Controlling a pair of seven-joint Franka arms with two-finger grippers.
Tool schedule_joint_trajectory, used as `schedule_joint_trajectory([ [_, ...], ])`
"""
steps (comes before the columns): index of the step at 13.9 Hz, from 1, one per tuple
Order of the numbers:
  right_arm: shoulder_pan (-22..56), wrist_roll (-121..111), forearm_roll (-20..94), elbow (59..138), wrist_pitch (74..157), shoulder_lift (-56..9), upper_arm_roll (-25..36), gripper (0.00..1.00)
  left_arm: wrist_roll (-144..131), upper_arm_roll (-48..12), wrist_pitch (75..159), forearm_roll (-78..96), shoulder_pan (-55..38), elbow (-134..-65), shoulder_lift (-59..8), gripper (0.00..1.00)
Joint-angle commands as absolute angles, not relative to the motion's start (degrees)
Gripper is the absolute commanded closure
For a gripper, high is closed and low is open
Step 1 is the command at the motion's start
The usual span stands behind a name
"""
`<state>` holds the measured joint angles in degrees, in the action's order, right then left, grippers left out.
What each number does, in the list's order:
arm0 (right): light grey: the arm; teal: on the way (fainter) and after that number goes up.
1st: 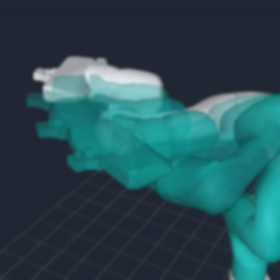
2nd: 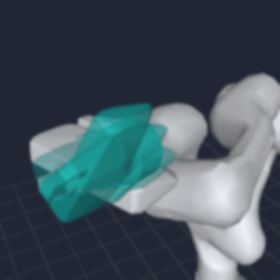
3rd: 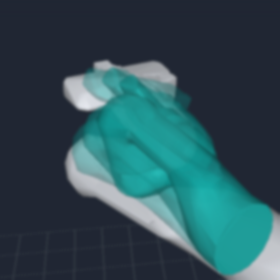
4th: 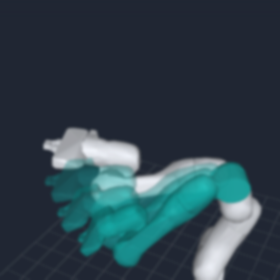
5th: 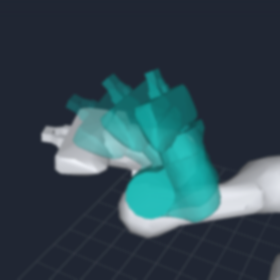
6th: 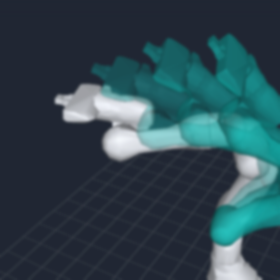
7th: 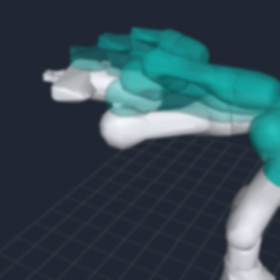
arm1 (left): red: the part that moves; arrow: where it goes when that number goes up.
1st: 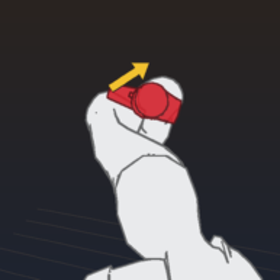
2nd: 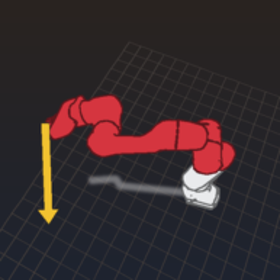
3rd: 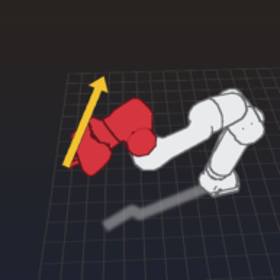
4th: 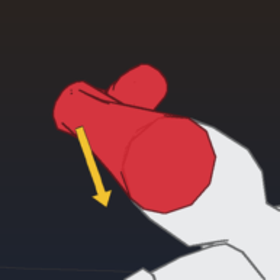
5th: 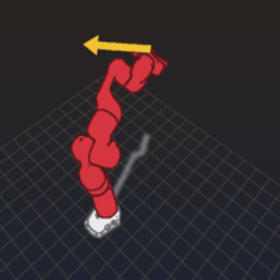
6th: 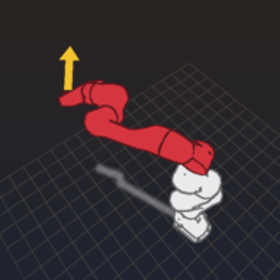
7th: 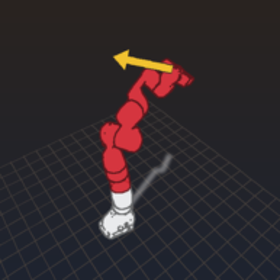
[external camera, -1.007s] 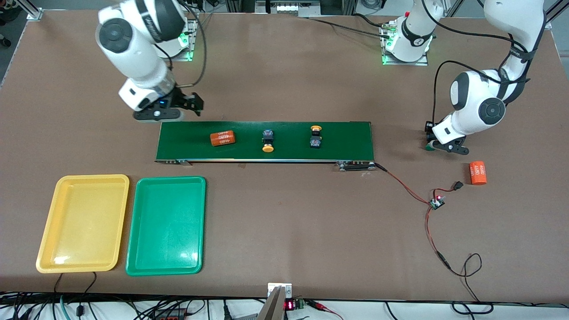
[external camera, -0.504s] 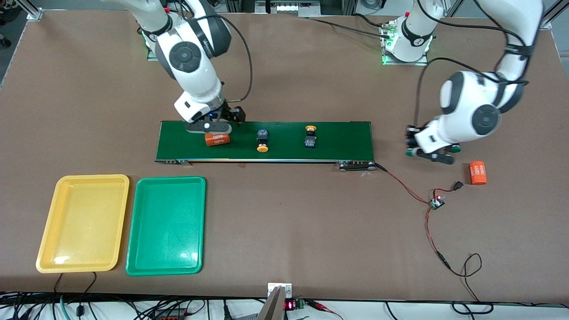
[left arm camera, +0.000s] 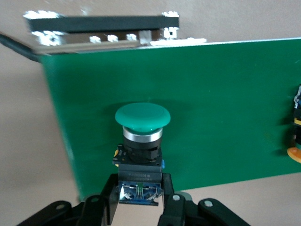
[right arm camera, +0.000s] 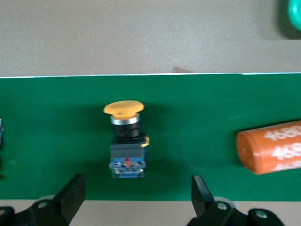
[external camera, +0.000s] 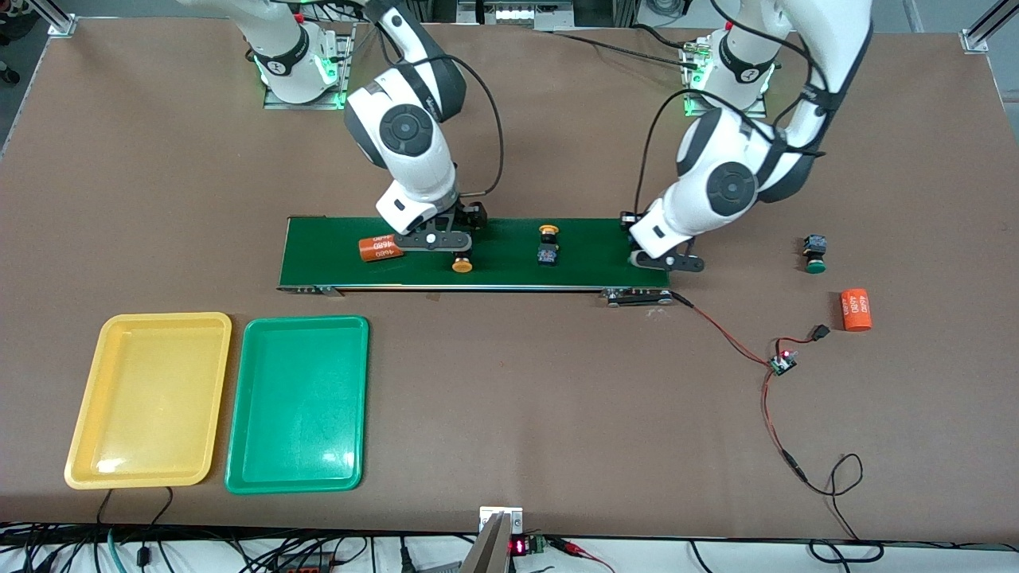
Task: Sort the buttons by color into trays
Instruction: 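Lift the yellow button with the right gripper while the left gripper withdraws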
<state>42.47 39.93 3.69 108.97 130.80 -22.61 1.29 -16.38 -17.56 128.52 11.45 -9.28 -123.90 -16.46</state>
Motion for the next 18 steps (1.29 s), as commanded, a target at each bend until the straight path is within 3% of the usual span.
schedule_joint_trajectory([
  [1, 43.33, 40.96, 3.96, 107.49, 131.48, -24.43, 1.84, 0.0, -16.79, -17.58, 128.41, 12.57, -8.53, -122.52, -17.67, 0.33],
  [2, 43.33, 40.87, 3.87, 107.49, 132.35, -25.13, 1.85, 0.0, -16.61, -17.58, 128.15, 12.48, -8.53, -122.52, -17.49, 0.0],
  [6, 43.16, 40.26, 3.34, 107.67, 133.85, -27.15, 2.28, 0.0, -16.61, -17.23, 126.14, 12.39, -6.86, -122.43, -13.11, 0.0],
  [8, 42.8, 39.12, 3.25, 107.67, 134.91, -27.86, 2.46, 0.08, -16.44, -15.31, 121.49, 11.78, -5.8, -121.12, -11.61, 0.0],
  [11, 42.63, 36.22, 3.25, 108.28, 134.74, -27.95, 3.77, 0.38, -15.82, -8.28, 114.8, 5.05, -5.63, -119.27, -11.51, 0.0],
  [16, 42.45, 33.32, 3.25, 108.37, 134.3, -27.34, 6.84, 0.95, -10.05, 2.97, 116.27, -11.39, -5.36, -119.18, -12.66, 0.0],
  [18, 42.28, 28.68, 3.77, 107.41, 132.73, -25.15, 10.18, 0.95, -2.42, 7.18, 121.87, -12.48, -4.23, -119.18, -13.88, 0.0],
])
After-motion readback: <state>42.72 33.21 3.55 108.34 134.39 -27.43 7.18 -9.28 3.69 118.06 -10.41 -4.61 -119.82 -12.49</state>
